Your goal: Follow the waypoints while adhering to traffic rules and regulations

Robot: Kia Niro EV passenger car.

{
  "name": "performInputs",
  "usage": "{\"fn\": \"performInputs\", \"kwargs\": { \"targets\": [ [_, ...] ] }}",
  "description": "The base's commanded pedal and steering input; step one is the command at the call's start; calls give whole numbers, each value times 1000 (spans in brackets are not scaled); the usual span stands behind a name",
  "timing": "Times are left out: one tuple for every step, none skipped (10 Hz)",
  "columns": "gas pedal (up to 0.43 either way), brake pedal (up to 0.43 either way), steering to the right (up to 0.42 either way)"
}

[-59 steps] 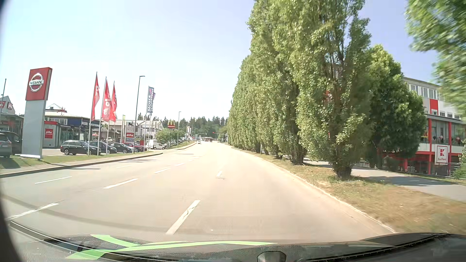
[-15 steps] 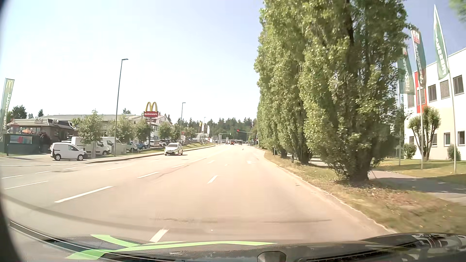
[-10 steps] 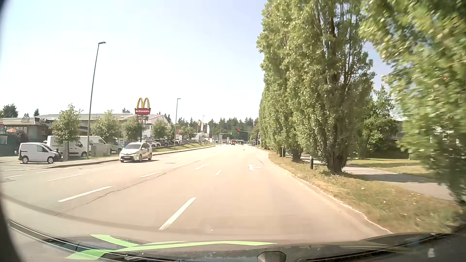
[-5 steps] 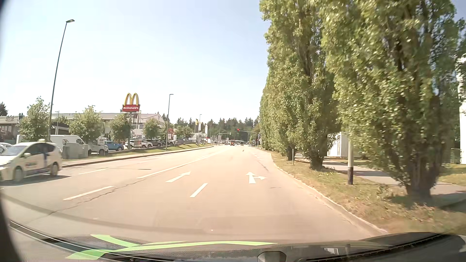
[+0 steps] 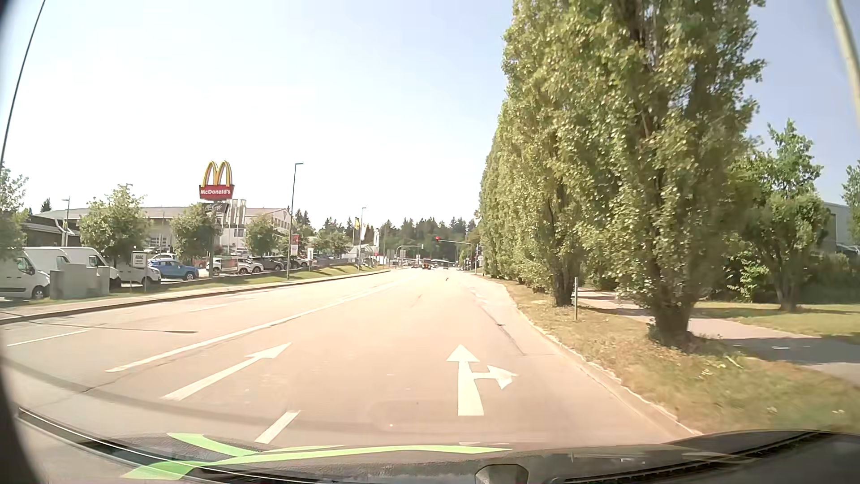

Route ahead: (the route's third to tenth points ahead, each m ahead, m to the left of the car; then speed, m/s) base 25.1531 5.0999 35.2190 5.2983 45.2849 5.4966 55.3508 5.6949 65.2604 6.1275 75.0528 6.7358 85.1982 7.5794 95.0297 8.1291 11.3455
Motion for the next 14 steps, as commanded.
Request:
{"fn": "performInputs", "kwargs": {
  "targets": [
    [8,0,4],
    [8,0,4],
    [8,0,9],
    [8,0,13],
    [8,0,14],
    [8,0,13],
    [8,0,13],
    [8,0,13],
    [8,0,14],
    [8,0,13],
    [8,0,13],
    [8,0,13],
    [8,0,13],
    [8,0,13]
  ]
}}
